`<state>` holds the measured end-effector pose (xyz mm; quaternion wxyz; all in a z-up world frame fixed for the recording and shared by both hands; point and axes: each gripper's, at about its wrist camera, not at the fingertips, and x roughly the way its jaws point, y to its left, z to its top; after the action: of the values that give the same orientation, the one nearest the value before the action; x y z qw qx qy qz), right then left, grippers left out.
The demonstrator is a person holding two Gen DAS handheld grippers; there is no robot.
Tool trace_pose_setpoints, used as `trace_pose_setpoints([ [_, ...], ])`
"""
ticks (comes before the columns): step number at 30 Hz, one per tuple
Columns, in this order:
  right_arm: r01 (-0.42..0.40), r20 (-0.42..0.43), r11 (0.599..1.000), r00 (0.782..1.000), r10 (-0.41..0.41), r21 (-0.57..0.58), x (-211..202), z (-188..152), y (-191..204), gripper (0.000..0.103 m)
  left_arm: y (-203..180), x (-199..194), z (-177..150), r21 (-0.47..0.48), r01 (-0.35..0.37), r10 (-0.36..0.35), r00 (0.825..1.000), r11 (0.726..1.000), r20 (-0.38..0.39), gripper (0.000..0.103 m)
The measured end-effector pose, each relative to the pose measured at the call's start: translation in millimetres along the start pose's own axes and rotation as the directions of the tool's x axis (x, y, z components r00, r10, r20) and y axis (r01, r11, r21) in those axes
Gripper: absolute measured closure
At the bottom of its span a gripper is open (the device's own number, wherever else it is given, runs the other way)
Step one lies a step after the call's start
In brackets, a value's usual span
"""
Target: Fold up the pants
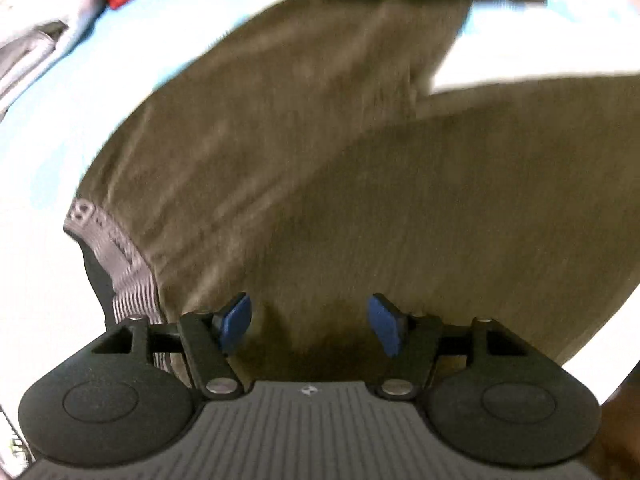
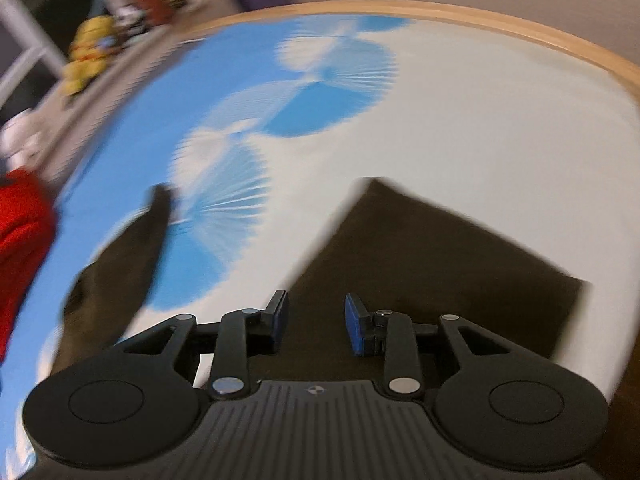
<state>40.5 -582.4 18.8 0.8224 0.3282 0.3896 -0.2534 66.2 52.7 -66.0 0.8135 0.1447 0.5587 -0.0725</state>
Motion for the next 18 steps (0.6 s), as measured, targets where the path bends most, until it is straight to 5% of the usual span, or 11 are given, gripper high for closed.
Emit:
trace_pose_setpoints([
  [3, -0.119, 0.006, 0.991, 0.993, 0.12, -0.061, 7, -3, 37, 0.093, 1, -13, 11, -0.047, 0.014, -0.011, 0.997, 0.999, 0.072, 0.071],
  [4, -0.155, 0.004, 0.985, 0.988, 0.156, -0.074, 10, -2, 46, 0.094, 0, -16, 17, -0.056, 0.013, -0.008, 0.996, 0.998, 0.094, 0.088],
  [5, -0.194, 0.0, 0.978, 0.981, 0.195, -0.078, 13, -2, 56, 0.094, 0, -21, 21, -0.063, 0.014, -0.007, 0.993, 0.998, 0.118, 0.093],
  [12, -0.375, -0.014, 0.927, 0.927, 0.375, 0.006, 59, 6, 101, 0.09, 6, -37, 52, -0.152, 0.047, -0.002, 0.958, 0.987, 0.287, 0.093],
  [18, -0.355, -0.037, 0.934, 0.933, 0.357, 0.042, 124, 13, 119, 0.09, -15, -37, 76, -0.151, 0.076, -0.011, 0.92, 0.986, 0.391, 0.093],
])
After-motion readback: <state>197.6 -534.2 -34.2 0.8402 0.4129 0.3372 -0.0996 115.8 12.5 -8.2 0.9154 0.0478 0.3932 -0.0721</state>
